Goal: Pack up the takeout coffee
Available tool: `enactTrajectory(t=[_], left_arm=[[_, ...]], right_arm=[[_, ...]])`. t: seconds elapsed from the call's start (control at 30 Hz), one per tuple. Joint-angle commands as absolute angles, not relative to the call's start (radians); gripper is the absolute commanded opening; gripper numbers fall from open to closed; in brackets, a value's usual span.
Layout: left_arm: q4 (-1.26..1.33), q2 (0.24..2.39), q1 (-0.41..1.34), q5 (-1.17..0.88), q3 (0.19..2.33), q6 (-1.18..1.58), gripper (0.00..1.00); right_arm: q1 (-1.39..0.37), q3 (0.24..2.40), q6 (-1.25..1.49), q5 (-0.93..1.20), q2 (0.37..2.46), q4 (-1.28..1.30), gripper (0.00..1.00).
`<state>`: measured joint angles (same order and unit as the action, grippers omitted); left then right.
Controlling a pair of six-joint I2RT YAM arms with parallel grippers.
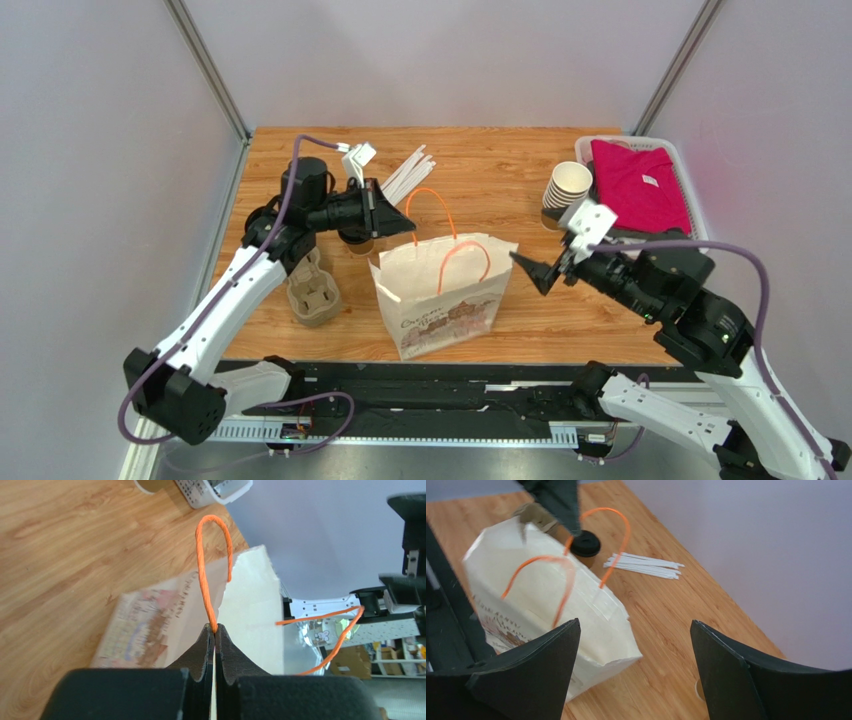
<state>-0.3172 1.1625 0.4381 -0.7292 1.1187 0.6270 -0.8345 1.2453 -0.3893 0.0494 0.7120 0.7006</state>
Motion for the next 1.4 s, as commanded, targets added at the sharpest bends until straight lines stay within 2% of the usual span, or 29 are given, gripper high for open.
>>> enactTrajectory(t=[0.0,0.13,0.33,0.83,1.13,1.33,1.37], left_arm=[[-0.347,1.074,0.449,-0.641,1.101,0.588,0.00],[-0.356,1.035,0.492,-0.557,1.068,0.619,0.00],[-0.354,1.014,0.520,-0.483,1.031,0.666,0.00],[-0.249,0.996,0.502,-0.561,1.017,0.750,0.00],[-0.172,1.000,0.474,-0.649,1.009,0.808,0.00],[-0.140,1.008,0.472,-0.678,1.011,0.833,0.00],[-0.138,1.009,0.472,-0.681,1.012,0.834,0.00]], right_arm=[[-0.733,1.310,-0.108,-0.124,0.729,0.718,0.85],[-0.674,1.237,0.078,-0.016,0.765,0.743,0.83],[-0.635,1.184,0.181,0.070,0.906,0.669,0.77],[-0.617,1.014,0.048,0.124,1.037,0.405,0.74],[-0.546,1.037,0.006,0.150,1.138,0.290,0.72],[-0.512,1.068,0.003,0.169,1.210,0.258,0.65],[-0.503,1.077,0.003,0.173,1.218,0.256,0.57]])
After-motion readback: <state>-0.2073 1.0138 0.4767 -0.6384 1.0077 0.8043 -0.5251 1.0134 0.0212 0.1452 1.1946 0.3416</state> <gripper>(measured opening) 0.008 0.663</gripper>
